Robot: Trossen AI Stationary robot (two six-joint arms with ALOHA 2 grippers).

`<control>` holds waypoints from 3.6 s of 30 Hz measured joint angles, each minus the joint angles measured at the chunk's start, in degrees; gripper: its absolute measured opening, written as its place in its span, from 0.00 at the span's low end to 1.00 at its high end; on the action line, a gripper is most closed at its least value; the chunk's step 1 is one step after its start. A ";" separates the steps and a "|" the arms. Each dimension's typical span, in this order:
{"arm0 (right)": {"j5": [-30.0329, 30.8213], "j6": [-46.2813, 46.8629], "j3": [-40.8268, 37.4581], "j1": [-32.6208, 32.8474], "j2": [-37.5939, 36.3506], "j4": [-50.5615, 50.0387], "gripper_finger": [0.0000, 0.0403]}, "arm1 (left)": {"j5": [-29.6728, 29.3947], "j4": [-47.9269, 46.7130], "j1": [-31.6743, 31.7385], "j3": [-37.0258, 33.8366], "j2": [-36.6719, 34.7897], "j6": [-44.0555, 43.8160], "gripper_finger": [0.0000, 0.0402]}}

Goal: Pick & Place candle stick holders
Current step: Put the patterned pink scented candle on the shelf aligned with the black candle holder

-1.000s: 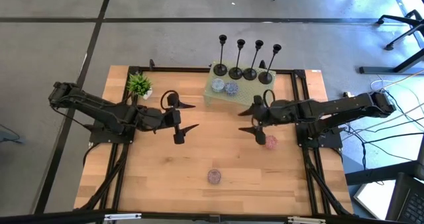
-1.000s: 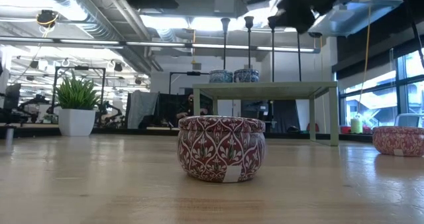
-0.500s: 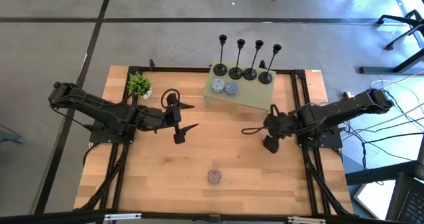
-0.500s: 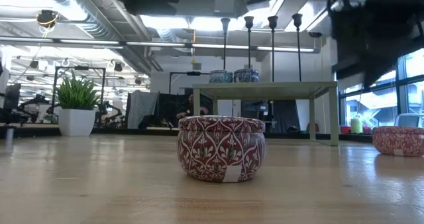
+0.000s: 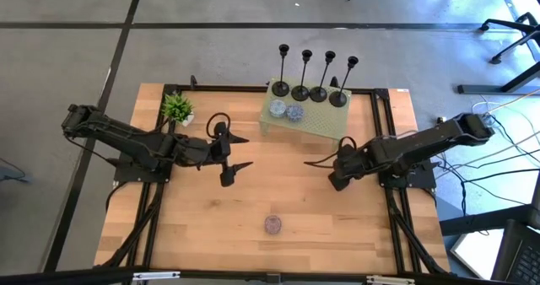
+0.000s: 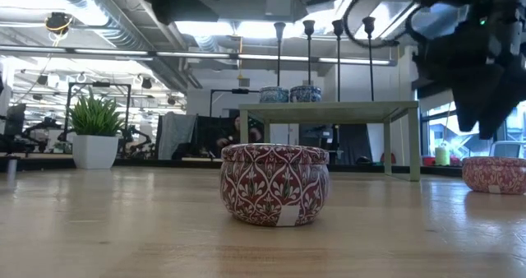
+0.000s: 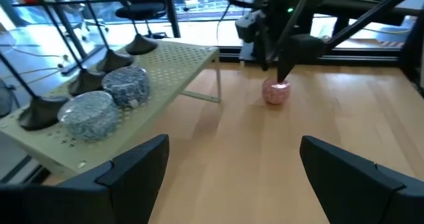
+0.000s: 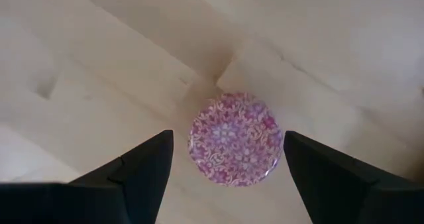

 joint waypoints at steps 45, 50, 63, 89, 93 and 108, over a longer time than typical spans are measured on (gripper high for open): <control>2.49 -9.09 0.00 -0.46 9.32 3.26 0.72 | 1.37 0.01 0.00 0.00 0.00 2.64 0.84; 1.82 -11.74 0.00 -0.48 9.31 3.52 0.72 | 1.37 0.02 0.00 0.00 0.00 3.21 0.84; 1.00 -13.26 -0.15 -0.87 9.43 4.50 0.78 | 1.33 0.03 0.00 0.00 0.00 6.21 0.84; -2.44 -17.81 5.72 -0.89 9.32 -2.80 0.79 | 1.15 0.60 0.02 0.00 -0.02 8.42 0.84; -2.24 -18.02 5.90 -0.87 9.32 -1.76 0.79 | 1.17 0.56 0.02 0.00 -0.04 8.41 0.84; -0.44 -14.44 1.25 -0.79 9.32 0.83 0.79 | 1.72 0.08 0.00 0.00 -0.03 7.69 0.84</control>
